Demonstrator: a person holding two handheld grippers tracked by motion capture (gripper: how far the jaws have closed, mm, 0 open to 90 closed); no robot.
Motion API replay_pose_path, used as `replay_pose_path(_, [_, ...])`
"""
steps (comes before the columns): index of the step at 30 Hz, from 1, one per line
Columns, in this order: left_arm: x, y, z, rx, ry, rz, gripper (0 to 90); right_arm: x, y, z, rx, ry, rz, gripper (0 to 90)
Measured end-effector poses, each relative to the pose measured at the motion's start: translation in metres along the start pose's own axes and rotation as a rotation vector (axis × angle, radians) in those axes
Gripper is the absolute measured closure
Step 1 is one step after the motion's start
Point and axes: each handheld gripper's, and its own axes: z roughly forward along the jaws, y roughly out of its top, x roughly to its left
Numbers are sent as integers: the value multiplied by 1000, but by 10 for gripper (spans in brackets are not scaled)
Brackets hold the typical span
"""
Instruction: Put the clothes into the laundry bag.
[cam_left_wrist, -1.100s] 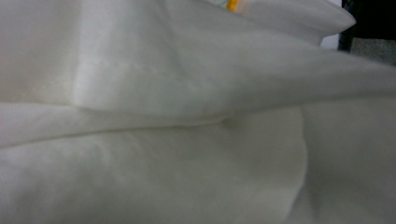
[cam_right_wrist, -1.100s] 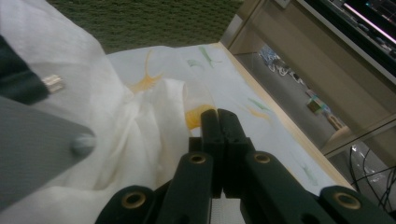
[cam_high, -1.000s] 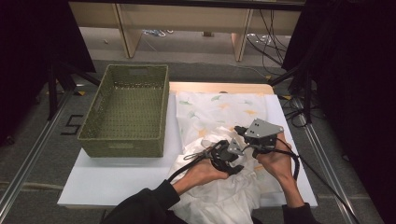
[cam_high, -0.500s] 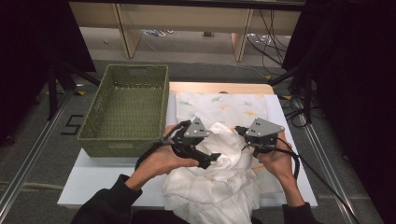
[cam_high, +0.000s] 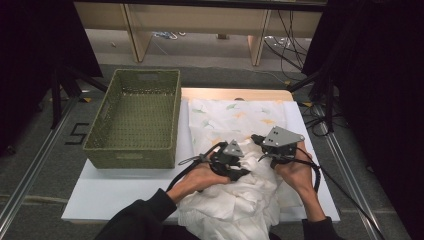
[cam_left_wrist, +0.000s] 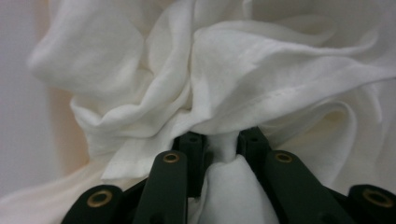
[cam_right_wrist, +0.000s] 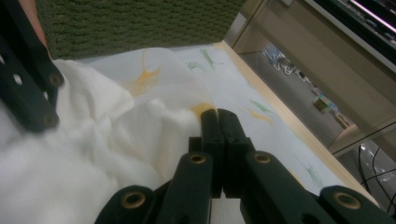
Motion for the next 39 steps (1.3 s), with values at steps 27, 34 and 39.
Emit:
replay_pose_path(27, [22,-39,-50,78,51,-48,178,-2,0,-5,8,3,4,900])
replay_pose_path(34, [7,-23,3,35,-4,-5,794,0,2,-6,-3,5,0,900])
replay_pose_path(39, [18,4,13,-35,88,-29,855,-1,3,-12,-14,1,4,900])
